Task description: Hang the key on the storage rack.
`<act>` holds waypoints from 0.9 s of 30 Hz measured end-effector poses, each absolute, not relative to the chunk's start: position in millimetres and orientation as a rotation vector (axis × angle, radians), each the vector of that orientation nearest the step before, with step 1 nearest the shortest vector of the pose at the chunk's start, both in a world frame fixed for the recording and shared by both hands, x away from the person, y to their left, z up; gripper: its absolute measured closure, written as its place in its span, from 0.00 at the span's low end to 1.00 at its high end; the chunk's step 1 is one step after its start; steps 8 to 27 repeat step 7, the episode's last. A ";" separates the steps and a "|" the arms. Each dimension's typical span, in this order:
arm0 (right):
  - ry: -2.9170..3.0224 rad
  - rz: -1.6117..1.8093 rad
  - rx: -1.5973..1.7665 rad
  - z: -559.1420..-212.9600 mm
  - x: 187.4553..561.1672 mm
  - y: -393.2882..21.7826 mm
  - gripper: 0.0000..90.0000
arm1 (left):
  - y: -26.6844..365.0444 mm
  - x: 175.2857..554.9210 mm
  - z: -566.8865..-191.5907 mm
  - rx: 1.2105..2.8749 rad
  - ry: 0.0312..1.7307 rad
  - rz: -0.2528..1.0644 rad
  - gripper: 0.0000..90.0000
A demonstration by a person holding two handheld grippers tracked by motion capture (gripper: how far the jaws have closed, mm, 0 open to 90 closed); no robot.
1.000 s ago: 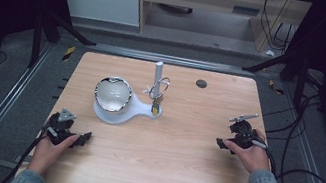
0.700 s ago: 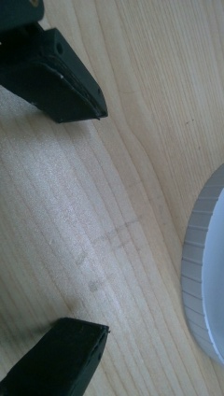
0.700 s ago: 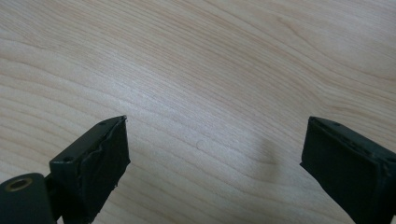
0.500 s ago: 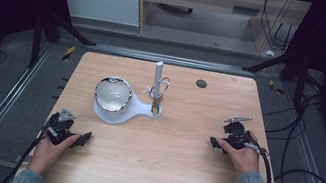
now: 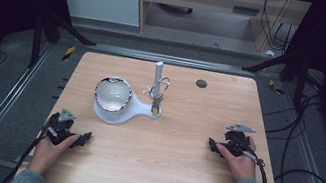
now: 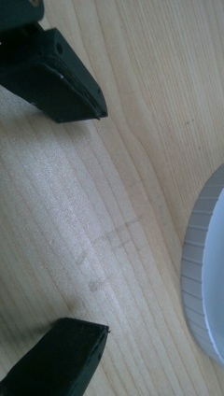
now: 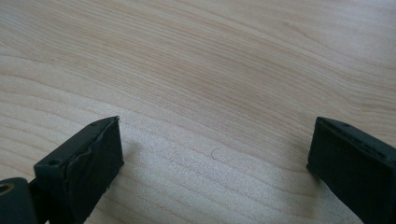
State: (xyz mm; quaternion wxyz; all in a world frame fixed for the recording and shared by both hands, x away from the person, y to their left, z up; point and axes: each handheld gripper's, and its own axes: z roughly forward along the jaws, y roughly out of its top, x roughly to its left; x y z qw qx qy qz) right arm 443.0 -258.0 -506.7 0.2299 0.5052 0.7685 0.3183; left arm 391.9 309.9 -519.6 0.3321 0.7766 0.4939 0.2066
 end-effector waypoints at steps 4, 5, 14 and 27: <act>2.102 0.871 1.400 -506.8 441.6 -258.2 0.03 | 309.9 391.7 -519.8 2.028 1.290 0.539 0.00; 2.094 0.866 1.410 -506.9 441.2 -258.1 0.02 | 309.9 391.7 -519.7 2.028 1.290 0.539 0.00; 2.078 0.859 1.432 -507.0 440.4 -257.5 0.01 | 309.9 391.8 -519.7 2.028 1.290 0.539 0.00; 2.078 0.859 1.432 -507.0 440.4 -257.5 0.01 | 309.9 391.8 -519.7 2.028 1.290 0.539 0.00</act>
